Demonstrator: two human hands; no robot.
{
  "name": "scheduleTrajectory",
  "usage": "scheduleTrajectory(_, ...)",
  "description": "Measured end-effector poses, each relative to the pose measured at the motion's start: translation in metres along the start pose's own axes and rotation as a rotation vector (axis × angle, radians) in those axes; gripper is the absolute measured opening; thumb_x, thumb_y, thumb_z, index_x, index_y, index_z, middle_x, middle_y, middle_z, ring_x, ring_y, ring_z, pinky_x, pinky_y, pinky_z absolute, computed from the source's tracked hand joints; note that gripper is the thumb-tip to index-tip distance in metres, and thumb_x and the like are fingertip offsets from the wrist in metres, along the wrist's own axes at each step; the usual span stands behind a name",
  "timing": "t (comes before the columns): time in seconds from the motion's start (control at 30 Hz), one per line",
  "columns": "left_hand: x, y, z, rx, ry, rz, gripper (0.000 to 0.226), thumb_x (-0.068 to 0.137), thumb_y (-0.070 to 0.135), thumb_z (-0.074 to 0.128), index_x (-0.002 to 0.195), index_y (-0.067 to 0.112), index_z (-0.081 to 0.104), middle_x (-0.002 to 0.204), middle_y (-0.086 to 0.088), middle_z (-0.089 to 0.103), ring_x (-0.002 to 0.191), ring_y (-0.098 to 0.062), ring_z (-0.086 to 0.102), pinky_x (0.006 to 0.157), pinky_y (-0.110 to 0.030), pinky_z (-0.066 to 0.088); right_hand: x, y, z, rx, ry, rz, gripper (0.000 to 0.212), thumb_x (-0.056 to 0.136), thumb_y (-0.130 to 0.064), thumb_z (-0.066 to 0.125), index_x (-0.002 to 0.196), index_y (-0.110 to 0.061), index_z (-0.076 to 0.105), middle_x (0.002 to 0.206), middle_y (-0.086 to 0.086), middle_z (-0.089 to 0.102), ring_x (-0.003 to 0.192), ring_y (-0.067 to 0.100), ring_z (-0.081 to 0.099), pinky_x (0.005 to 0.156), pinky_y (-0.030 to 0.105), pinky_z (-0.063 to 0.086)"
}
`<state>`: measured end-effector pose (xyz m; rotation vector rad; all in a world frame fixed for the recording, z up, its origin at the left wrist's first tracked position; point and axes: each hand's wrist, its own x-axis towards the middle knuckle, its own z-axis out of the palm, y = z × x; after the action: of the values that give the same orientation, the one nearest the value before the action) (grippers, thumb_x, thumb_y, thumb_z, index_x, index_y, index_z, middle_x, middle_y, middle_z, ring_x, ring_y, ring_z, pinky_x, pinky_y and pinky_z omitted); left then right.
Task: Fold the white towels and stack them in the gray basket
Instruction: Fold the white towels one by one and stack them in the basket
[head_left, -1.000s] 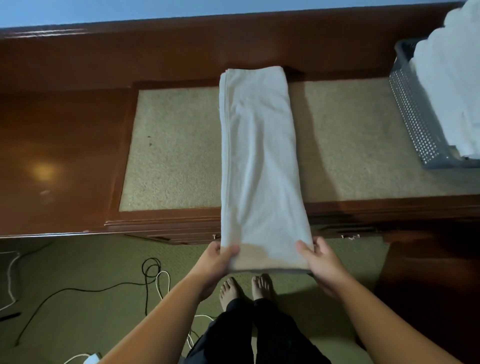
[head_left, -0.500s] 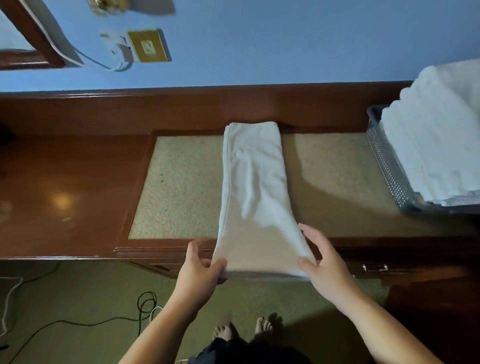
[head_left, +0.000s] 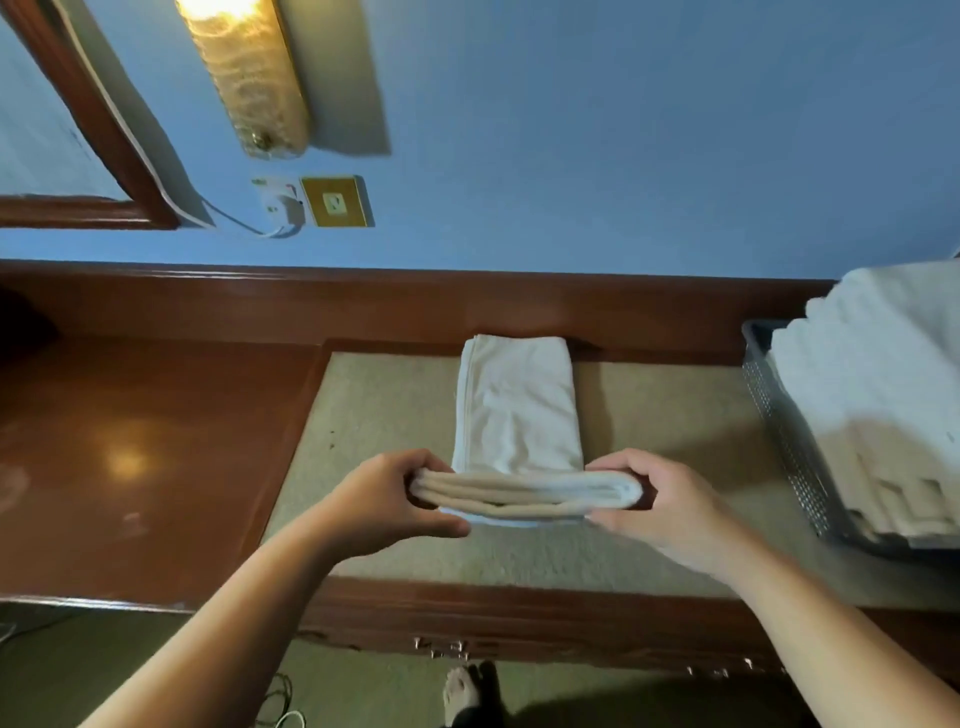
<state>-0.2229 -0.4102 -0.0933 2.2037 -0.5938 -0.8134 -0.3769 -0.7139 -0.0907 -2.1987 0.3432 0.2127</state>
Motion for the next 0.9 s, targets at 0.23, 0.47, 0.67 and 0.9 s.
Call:
scheduleTrajectory(0.23,0.106,0.022,-0.048,0.126,0.180,0.111,0.018,0.089,0.039,0.078,0.090,0.025,0.067,0.076,0.009,0.072,0.070,-0.006,0.069,0.065,-0.033,0.058,0.077,-0.018,-0.041,0.021,0.195,0.012,0.026,0.089,-0.028,0.081,0.109,-0.039,0.068,0.098,-0.028,0.071,0.090,-0.012,0.064,0.069,0.013,0.045)
scheduleTrajectory(0.47,0.201,0.031,-0.052,0.062,0.281,0.045,0.025,0.091,0.044,0.074,0.093,0.020,0.068,0.080,0.001,0.072,0.077,-0.017,0.067,0.065,-0.034,0.051,0.170,0.007,-0.052,0.383,0.308,0.183,0.017,0.097,-0.006,0.070,0.113,-0.007,0.064,0.088,0.016,0.076,0.074,0.030,0.078,0.072,0.044,0.066)
scheduleTrajectory(0.67,0.282,-0.005,-0.025,0.014,0.294,-0.157,0.040,0.080,0.065,0.063,0.094,0.029,0.072,0.090,0.004,0.074,0.089,-0.020,0.069,0.082,-0.044,0.059,0.251,0.050,-0.041,0.216,0.214,0.366,0.009,0.100,-0.021,0.067,0.106,-0.022,0.061,0.081,0.004,0.077,0.072,0.016,0.076,0.075,0.038,0.064)
scheduleTrajectory(0.9,0.344,-0.037,-0.007,-0.039,0.436,-0.285,0.020,0.091,0.043,0.072,0.099,0.025,0.069,0.085,0.010,0.070,0.082,-0.013,0.065,0.068,-0.032,0.049,0.338,0.080,-0.031,0.051,0.178,0.385,0.009,0.098,-0.032,0.068,0.104,-0.027,0.063,0.098,-0.003,0.068,0.086,0.017,0.068,0.078,0.039,0.061)
